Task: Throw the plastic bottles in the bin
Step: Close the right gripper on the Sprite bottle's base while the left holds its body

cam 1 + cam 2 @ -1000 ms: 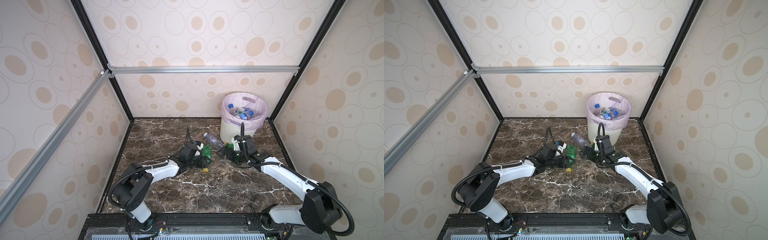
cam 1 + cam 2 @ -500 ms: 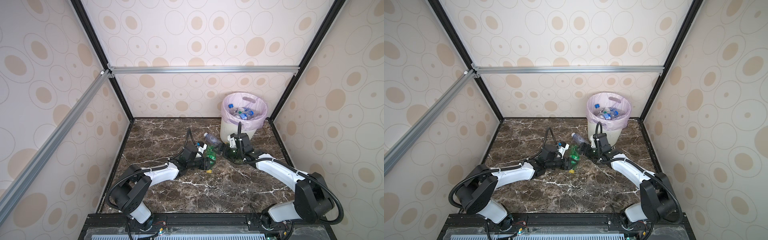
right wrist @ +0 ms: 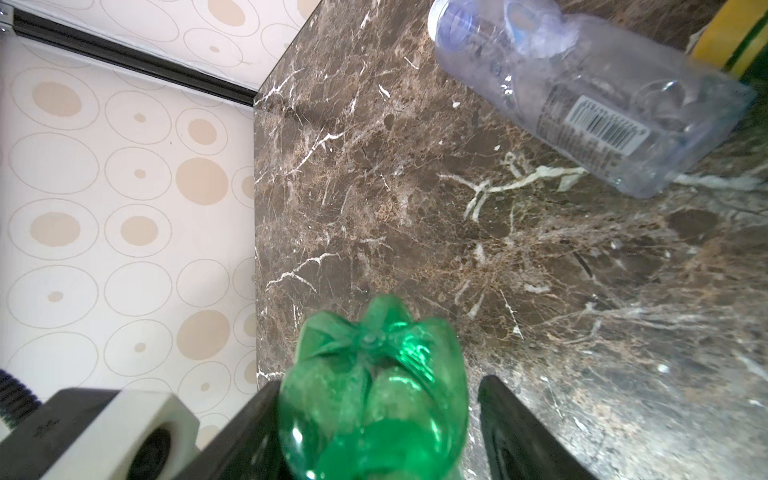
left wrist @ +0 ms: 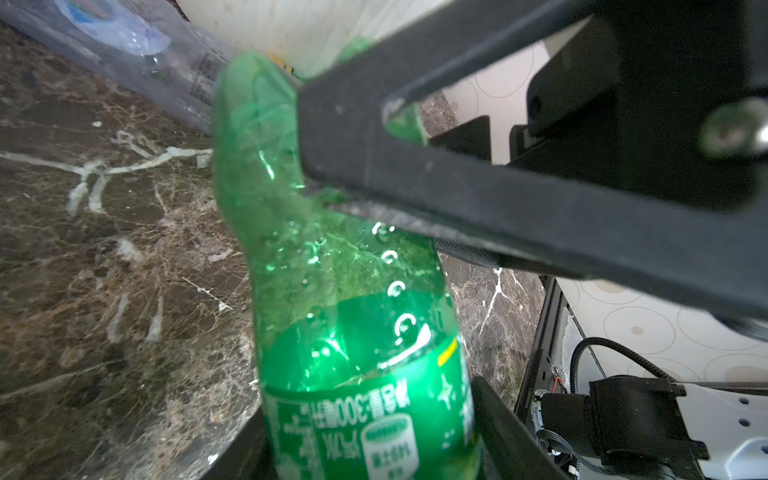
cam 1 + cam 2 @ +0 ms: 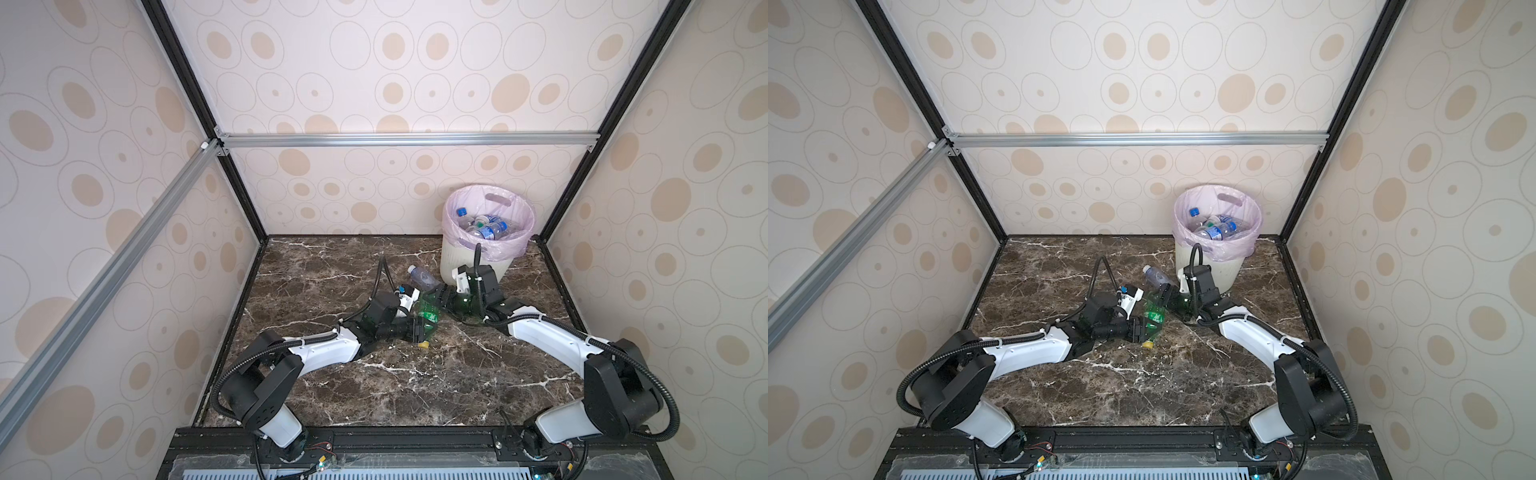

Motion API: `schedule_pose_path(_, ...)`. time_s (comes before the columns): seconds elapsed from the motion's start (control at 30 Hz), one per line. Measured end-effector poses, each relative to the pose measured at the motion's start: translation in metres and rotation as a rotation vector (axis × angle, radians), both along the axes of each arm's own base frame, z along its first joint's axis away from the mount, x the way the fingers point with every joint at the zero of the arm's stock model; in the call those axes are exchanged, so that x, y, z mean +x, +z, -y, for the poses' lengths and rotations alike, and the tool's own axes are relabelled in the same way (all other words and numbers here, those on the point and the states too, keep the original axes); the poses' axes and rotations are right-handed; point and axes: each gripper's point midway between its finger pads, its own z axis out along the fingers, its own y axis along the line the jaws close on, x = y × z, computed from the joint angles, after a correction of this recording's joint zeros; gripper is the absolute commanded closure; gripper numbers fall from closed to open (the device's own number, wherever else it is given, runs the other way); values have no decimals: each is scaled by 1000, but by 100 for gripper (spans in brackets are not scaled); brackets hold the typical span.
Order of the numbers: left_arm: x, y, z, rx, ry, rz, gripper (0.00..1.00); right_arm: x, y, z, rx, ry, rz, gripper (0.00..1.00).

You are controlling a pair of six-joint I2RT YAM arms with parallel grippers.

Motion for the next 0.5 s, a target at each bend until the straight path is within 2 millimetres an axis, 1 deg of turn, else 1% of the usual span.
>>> schedule_pose_path(0.17, 0, 0, 0, -4, 4, -6, 39, 0, 1, -2, 7, 4, 3, 35)
schedule_pose_path(0.33, 1, 0, 0, -6, 11, -10, 38, 1, 1, -3, 7, 3, 8, 44)
schedule_pose_path(0.4, 1, 0, 0, -7, 12, -11, 38, 1, 1, -3, 7, 3, 8, 44)
schedule_pose_path(0.5, 1, 1, 0, -9, 15, -12, 38, 1, 2, -4, 10, 4, 13, 40)
